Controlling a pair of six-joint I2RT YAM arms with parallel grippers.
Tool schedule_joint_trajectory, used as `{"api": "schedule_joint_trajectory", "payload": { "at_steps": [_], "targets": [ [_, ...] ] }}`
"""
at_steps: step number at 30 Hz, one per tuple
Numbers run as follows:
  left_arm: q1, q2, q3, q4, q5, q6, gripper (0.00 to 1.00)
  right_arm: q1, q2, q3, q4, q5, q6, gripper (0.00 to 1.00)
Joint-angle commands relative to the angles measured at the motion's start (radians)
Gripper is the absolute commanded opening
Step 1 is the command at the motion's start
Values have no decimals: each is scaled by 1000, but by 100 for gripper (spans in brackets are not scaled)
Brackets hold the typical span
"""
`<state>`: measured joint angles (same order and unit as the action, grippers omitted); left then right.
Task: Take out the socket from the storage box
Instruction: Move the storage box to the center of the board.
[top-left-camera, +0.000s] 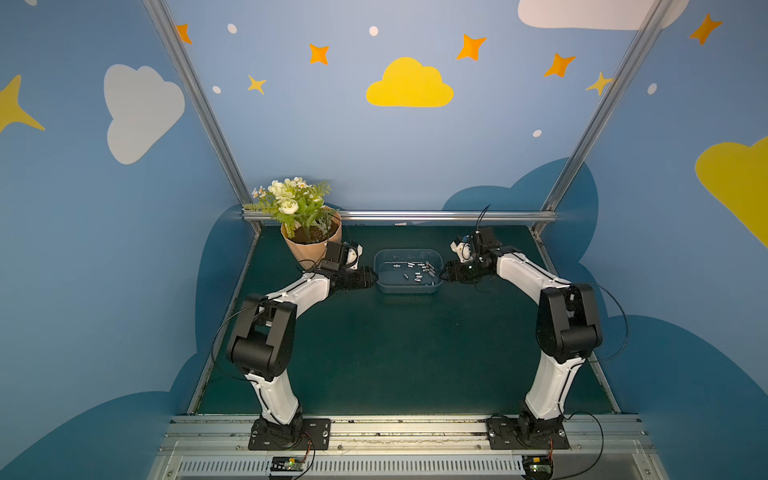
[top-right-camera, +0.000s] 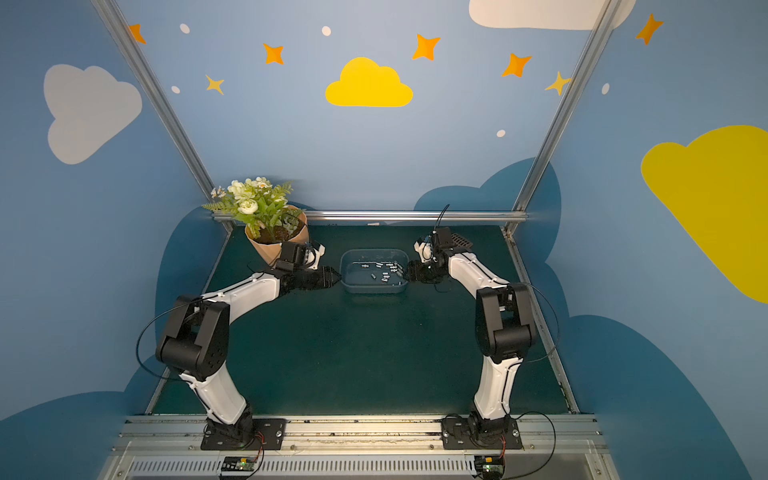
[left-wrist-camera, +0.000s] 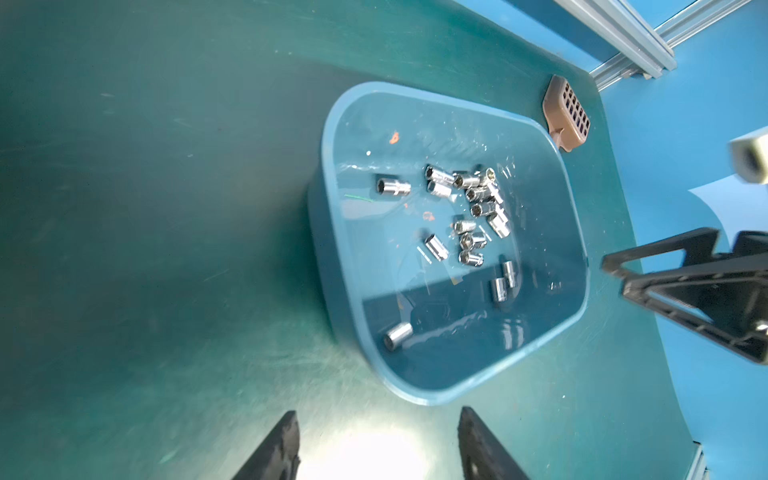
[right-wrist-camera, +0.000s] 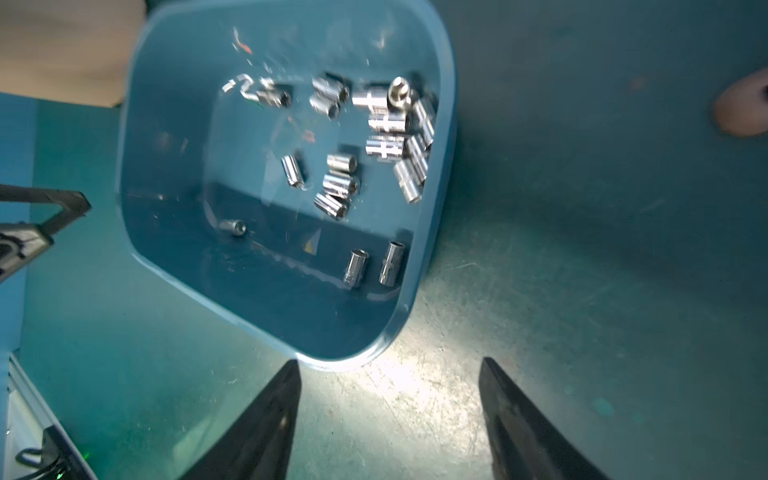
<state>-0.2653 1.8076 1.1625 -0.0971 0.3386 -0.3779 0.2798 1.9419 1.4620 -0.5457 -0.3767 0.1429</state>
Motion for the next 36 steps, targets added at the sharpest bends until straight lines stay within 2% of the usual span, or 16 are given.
{"api": "schedule_joint_trajectory", "payload": {
  "at_steps": [1,13,17,21,28,30,36],
  "targets": [
    [-9,55,50,-21,11,-10,56,15,57,76,-124,-2,11,65],
    [-31,263,266,-112,5,3,44,16,209,236,-212,40,34,48],
    [-36,295,321,-171,-5,3,34,23,238,294,-251,46,21,31],
    [-62,277,307,-192,-26,24,29,29,232,276,-256,59,9,24],
    [-110,219,248,-269,-69,27,29,47,164,169,-266,60,-10,20],
    [-120,190,211,-272,-71,13,29,54,128,126,-264,54,-10,23],
    [-174,88,116,-317,-121,-16,29,90,8,-18,-270,53,11,23]
  ]
}}
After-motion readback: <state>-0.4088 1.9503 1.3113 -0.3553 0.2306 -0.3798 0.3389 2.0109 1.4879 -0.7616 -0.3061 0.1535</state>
